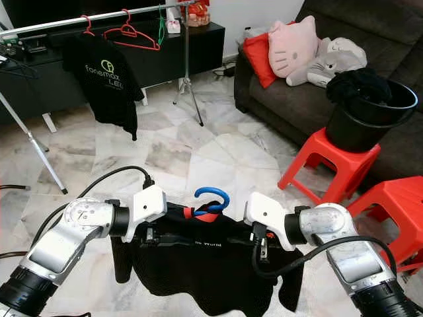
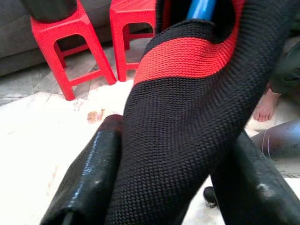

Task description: Hang hanger

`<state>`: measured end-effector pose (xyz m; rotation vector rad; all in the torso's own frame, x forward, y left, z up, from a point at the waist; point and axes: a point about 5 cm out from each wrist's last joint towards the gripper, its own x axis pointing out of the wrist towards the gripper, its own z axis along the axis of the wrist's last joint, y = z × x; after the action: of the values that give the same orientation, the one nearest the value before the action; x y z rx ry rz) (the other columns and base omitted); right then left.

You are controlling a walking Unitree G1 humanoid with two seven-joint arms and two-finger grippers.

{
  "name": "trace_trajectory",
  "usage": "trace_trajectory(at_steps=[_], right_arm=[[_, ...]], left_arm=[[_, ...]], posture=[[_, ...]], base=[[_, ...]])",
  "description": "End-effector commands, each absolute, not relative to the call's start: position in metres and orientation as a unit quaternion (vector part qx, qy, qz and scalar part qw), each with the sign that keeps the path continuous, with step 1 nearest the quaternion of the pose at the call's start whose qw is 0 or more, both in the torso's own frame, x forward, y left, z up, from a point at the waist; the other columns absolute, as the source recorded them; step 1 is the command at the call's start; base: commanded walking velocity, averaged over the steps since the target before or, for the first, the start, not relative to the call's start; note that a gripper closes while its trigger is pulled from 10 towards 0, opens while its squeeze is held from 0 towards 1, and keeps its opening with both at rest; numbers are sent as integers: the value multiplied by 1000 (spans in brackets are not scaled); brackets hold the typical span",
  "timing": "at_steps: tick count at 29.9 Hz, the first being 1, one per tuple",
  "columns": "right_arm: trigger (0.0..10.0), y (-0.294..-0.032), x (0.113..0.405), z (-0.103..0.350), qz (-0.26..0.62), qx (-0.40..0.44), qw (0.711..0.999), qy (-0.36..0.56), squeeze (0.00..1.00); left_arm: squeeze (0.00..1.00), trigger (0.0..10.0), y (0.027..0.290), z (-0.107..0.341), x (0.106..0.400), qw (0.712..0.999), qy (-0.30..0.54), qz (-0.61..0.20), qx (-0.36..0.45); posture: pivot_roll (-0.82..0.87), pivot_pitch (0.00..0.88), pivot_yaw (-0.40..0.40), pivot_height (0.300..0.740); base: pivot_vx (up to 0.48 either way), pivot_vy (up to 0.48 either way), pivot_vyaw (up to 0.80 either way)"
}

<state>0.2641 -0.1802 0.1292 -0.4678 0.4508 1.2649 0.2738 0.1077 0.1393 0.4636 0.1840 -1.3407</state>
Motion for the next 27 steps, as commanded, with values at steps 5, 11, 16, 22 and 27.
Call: trace_trajectory(at_steps=[5, 11, 16, 22, 27], right_arm=[[10000, -171, 269, 143, 593, -218, 757, 167, 0], [10000, -171, 268, 143, 593, -218, 757, 167, 0], [10000, -173, 267, 143, 592, -217, 757, 169, 0], [10000, -175, 267, 143, 591, -219, 758, 170, 0], [10000, -174, 267, 146, 597, -212, 755, 169, 1000]], left_arm=[[0, 0, 101, 143, 273, 743, 83, -632, 207], [0, 0, 101, 145, 271, 735, 82, -641, 205], [0, 0, 99, 148, 270, 728, 78, -652, 198], [0, 0, 100, 148, 269, 722, 83, -657, 201], [0, 0, 103, 146, 269, 722, 89, -655, 202]], posture=[[-25, 0, -45, 740], [-29, 0, -42, 740], [-39, 0, -40, 740], [-41, 0, -44, 740], [-40, 0, -49, 740]], base=[[0, 0, 0], [0, 0, 0], [0, 0, 0], [0, 0, 0], [0, 0, 0]])
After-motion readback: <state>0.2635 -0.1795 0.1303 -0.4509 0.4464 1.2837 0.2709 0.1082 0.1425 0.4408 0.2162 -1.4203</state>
